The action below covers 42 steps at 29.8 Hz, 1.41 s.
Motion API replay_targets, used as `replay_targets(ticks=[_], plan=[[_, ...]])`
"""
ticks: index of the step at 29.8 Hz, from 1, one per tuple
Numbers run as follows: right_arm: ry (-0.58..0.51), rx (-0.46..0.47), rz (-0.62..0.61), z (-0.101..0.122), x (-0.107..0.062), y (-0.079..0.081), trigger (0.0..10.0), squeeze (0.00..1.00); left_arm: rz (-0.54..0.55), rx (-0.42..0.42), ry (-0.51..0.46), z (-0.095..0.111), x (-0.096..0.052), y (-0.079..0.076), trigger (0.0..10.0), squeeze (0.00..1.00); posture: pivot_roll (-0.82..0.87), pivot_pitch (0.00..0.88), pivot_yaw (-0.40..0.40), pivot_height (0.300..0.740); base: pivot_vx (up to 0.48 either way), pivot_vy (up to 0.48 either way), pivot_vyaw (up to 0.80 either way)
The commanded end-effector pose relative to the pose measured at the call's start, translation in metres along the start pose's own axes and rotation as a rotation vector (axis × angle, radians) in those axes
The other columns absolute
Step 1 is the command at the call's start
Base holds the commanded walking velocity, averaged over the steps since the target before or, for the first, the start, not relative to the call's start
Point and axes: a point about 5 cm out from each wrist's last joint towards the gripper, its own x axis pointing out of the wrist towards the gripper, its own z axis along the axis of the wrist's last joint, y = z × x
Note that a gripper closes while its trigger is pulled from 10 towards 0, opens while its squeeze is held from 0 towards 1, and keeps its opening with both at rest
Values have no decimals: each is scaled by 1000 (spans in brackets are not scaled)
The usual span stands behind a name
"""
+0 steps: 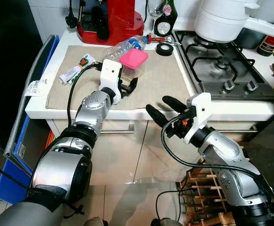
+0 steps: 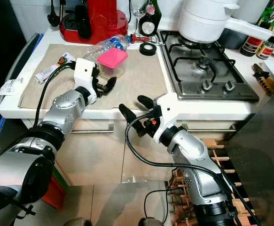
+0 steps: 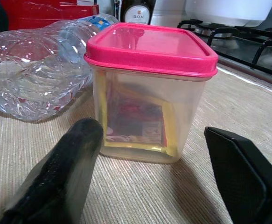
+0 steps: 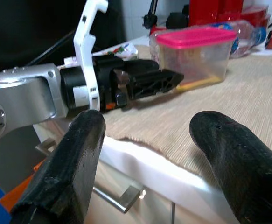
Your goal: Restocking fridge
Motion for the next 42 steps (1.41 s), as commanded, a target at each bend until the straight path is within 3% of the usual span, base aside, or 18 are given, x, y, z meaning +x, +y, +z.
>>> replay_targets(ticks=[1,16,21,29,33,42], plan=[[-1,-5,0,2,-2,1,10000,0,4,1,-8,5,4,-3,0,0,-133,51,-68,740,0,0,0],[10,8,2,-3,0,3,10000,0,-55,-26,-43,3,2,-11,0,0,-111,41,-65,740,0,0,0],[11,13,3,-5,1,3,10000,0,-94,-92,-83,6,1,-14,0,0,-106,33,-60,740,0,0,0],[19,15,-5,-9,1,2,10000,0,-147,-153,-217,25,-4,-25,0,0,-101,28,-56,740,0,0,0],[25,16,-8,-12,2,2,10000,0,-148,-169,-306,45,-12,-25,0,0,-92,28,-52,740,0,0,0],[30,19,-8,-15,3,3,10000,0,-105,-133,-326,55,-21,-19,0,0,-88,33,-50,740,0,0,0]])
